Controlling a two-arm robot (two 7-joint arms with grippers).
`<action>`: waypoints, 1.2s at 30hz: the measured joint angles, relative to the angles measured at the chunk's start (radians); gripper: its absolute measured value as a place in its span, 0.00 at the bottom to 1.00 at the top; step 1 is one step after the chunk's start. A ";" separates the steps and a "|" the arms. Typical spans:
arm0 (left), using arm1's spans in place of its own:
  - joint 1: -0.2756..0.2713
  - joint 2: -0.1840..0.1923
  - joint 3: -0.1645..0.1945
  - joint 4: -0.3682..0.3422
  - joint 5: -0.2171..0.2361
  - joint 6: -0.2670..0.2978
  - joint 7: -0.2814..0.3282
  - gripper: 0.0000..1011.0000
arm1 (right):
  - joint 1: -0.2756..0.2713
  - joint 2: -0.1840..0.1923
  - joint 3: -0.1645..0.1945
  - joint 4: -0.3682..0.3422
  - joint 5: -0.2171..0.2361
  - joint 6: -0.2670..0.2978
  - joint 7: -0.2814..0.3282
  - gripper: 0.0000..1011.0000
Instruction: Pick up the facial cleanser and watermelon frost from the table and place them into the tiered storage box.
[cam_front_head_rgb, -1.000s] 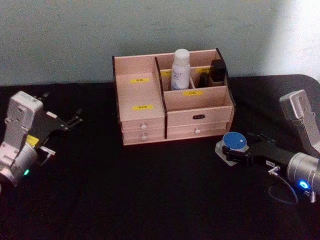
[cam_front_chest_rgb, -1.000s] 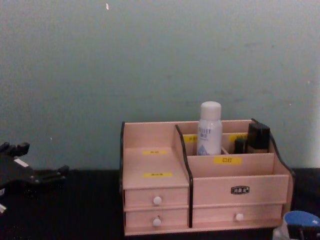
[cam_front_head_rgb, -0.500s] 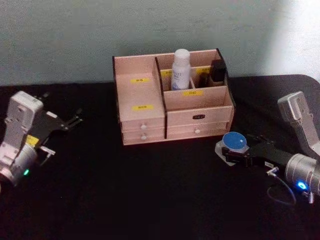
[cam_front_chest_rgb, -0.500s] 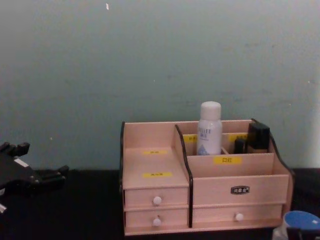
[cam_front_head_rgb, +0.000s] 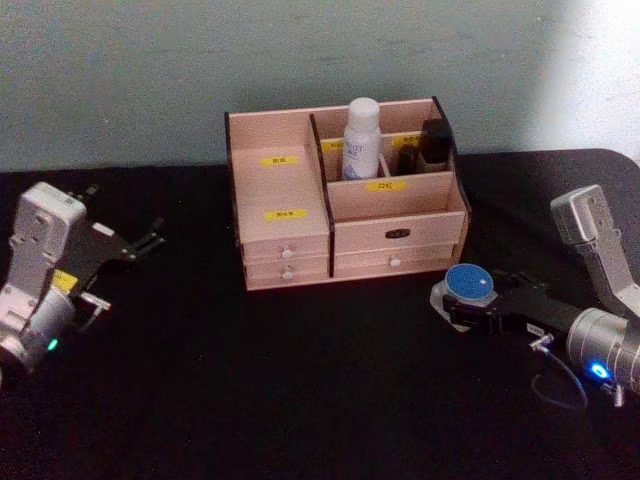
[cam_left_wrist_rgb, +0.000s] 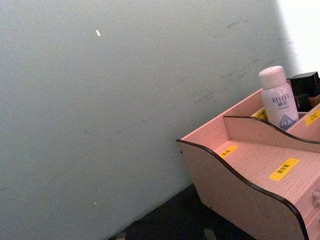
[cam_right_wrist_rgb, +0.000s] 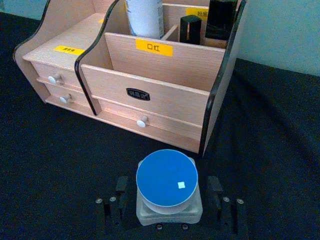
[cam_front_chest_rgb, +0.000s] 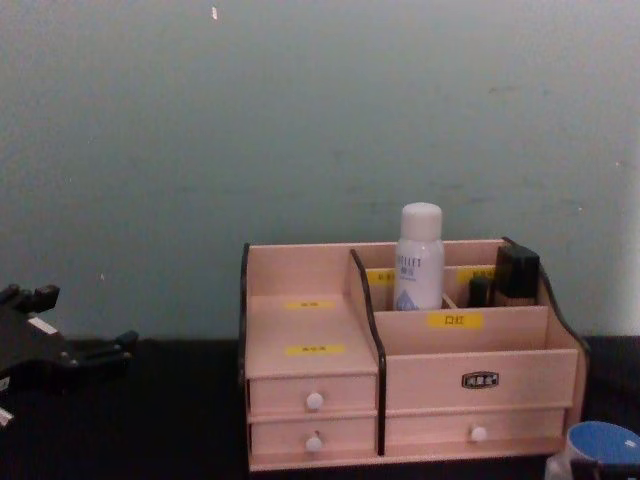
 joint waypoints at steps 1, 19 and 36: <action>0.000 0.000 0.000 0.000 0.000 0.000 0.000 0.99 | 0.000 -0.001 0.000 0.001 0.000 0.000 0.000 0.99; 0.000 0.000 0.000 0.000 0.000 0.000 0.000 0.99 | 0.003 -0.005 0.001 0.005 -0.002 0.001 0.001 0.99; 0.000 0.000 0.000 0.000 0.000 0.000 0.000 0.99 | 0.002 -0.004 0.001 0.003 -0.001 0.001 0.001 0.73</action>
